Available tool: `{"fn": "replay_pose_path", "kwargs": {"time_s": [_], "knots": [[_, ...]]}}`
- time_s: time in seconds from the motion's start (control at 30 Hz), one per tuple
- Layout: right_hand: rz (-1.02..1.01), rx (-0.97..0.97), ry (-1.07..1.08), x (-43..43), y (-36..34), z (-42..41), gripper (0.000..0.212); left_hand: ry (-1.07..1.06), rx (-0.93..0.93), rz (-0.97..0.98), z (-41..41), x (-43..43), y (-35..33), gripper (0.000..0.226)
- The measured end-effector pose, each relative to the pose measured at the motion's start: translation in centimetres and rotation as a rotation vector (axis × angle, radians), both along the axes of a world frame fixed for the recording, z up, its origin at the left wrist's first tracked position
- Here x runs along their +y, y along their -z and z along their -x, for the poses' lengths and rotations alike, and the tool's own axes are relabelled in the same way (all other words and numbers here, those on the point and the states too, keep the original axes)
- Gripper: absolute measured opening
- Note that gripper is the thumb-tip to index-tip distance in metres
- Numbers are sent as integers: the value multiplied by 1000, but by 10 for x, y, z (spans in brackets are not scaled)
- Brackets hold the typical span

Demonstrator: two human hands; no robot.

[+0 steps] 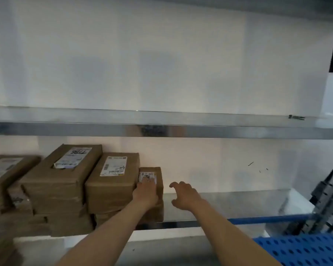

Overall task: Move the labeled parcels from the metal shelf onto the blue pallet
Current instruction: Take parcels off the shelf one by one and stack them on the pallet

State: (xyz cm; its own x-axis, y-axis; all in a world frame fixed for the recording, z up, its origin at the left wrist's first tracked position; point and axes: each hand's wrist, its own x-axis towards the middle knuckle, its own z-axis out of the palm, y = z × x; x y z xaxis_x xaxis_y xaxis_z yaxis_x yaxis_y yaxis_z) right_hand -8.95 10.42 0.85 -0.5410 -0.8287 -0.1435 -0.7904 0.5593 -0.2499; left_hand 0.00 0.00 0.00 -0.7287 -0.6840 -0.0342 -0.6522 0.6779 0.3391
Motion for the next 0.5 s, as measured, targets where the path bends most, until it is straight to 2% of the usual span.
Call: {"fn": "replay_pose_path", "kwargs": {"time_s": [0.17, 0.33, 0.5], "knots": [[5, -68, -79, -21, 9, 21, 60, -106, 54, -23, 15, -9, 8, 40], [52, -128, -114, -44, 19, 38, 66, -175, 20, 21, 31, -20, 17, 40], [106, -214, -159, -65, 43, 42, 63, -230, -31, 62, 40, -22, 32, 44]]}}
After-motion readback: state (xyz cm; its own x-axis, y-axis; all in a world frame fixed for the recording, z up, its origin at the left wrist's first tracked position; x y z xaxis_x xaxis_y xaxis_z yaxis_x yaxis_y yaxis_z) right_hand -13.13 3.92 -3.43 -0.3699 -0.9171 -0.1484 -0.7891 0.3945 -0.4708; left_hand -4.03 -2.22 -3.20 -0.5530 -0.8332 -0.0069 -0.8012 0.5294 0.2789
